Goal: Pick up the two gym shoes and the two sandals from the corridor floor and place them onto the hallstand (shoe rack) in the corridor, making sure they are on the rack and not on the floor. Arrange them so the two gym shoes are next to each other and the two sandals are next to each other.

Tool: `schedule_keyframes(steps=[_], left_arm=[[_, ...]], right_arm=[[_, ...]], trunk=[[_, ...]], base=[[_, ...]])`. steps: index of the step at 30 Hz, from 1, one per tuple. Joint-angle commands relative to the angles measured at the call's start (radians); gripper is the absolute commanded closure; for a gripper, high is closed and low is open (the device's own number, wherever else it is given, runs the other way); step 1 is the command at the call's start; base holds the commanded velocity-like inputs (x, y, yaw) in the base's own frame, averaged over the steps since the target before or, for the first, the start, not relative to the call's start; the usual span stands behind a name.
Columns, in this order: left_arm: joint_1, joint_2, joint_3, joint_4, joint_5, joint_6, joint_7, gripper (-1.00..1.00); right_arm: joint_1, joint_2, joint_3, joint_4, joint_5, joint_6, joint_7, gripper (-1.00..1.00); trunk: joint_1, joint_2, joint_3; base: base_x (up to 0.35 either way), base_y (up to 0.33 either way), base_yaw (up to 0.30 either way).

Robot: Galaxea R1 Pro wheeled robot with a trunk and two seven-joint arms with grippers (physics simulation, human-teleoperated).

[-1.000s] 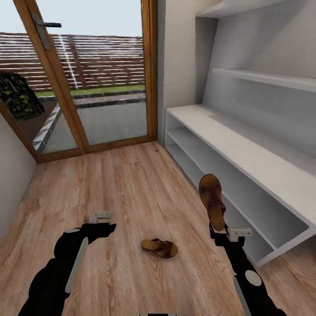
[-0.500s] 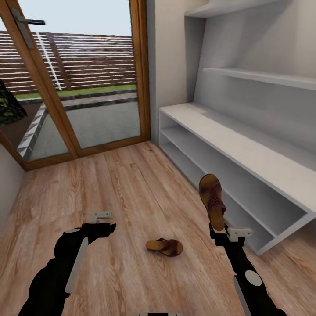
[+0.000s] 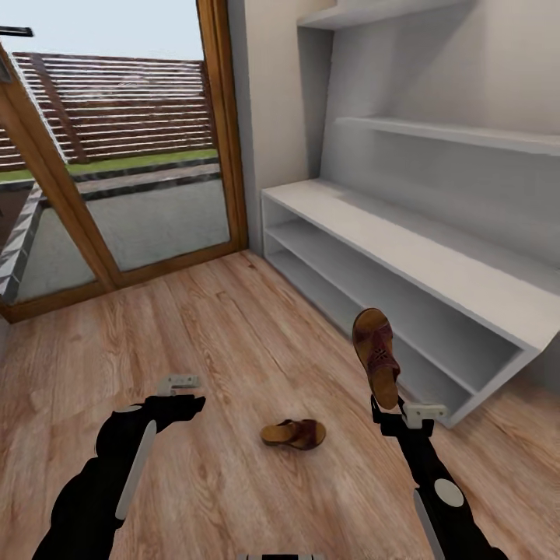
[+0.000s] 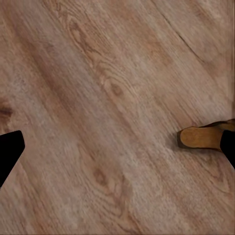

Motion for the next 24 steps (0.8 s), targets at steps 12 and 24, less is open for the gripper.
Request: schedule_keyframes(steps=[12, 24], left_arm=[[0.000, -0.001, 0.000, 0.000, 0.000, 0.000, 0.000, -1.00], [0.000, 0.000, 0.000, 0.000, 0.000, 0.000, 0.000, -1.00]], right_arm=[[0.000, 0.000, 0.000, 0.000, -0.004, 0.000, 0.001, 1.00], [0.000, 0.000, 0.000, 0.000, -0.004, 0.000, 0.001, 1.00]], trunk=[[0.000, 0.000, -0.005], [0.000, 0.000, -0.010]], base=[[0.000, 0.031, -0.298], [0.000, 0.000, -0.299]])
